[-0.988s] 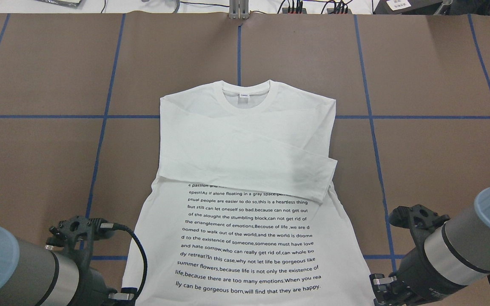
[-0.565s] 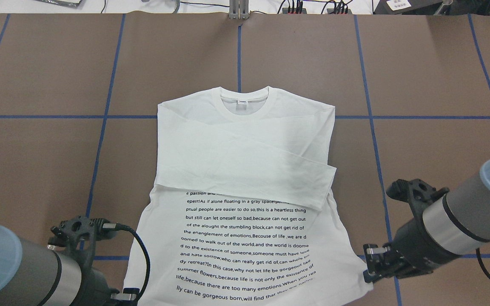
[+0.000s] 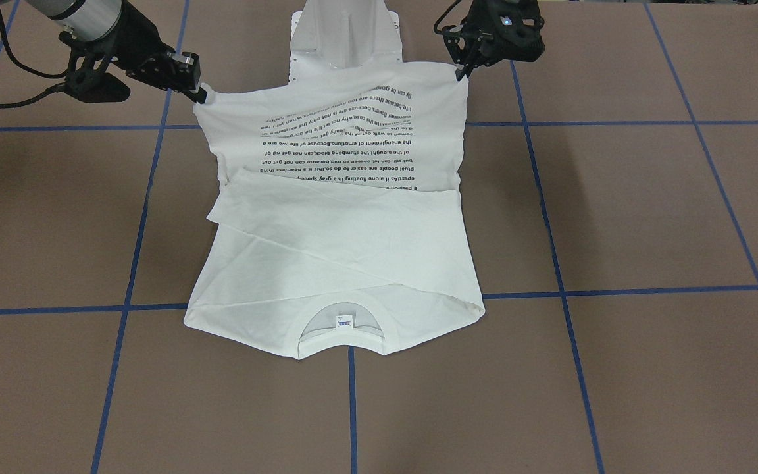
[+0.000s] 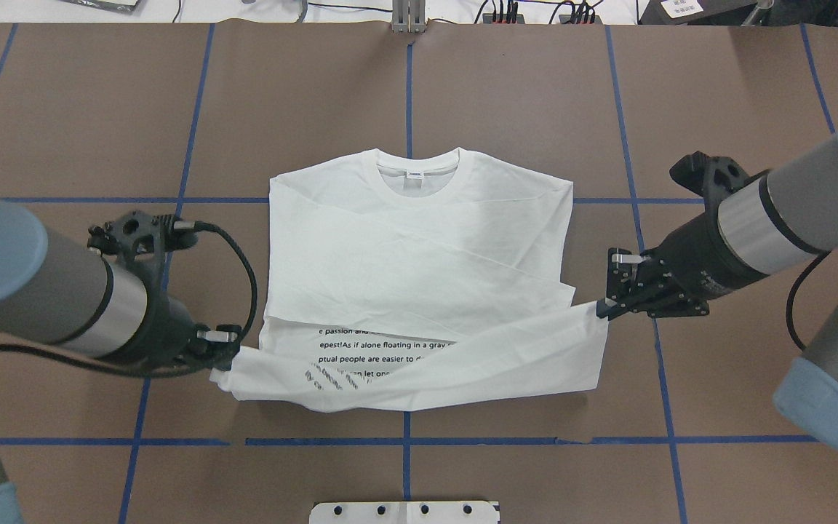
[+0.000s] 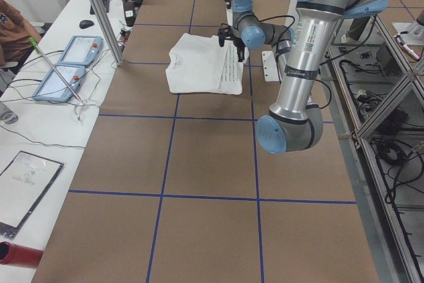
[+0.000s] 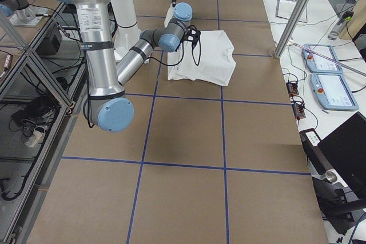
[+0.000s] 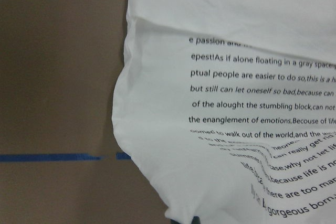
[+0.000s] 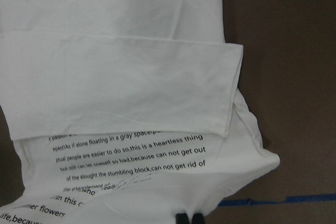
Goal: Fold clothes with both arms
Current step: 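Carry the hem with both grippers over the collar and lay it down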
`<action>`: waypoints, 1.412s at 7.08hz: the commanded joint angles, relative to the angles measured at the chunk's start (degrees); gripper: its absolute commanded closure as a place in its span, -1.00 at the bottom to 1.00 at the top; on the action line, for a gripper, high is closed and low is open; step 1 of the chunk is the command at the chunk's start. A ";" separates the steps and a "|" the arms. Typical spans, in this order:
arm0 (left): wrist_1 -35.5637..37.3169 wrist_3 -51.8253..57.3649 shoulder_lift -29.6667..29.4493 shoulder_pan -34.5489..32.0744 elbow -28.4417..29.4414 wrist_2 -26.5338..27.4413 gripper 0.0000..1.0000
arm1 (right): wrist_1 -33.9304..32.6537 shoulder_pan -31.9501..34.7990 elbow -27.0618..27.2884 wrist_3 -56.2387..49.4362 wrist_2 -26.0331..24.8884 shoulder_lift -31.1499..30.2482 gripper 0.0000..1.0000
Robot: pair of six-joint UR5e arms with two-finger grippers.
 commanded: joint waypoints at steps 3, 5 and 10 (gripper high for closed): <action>-4.61 5.93 -9.75 -10.88 19.25 -3.19 1.00 | -0.01 8.37 -14.50 -1.84 -0.71 11.48 1.00; -15.31 6.02 -10.12 -13.78 28.65 -3.19 1.00 | 0.17 10.13 -22.50 -8.67 -0.62 15.54 1.00; -27.23 5.93 -14.24 -14.32 42.31 -2.93 1.00 | 0.34 12.15 -37.36 -13.98 -1.32 23.71 1.00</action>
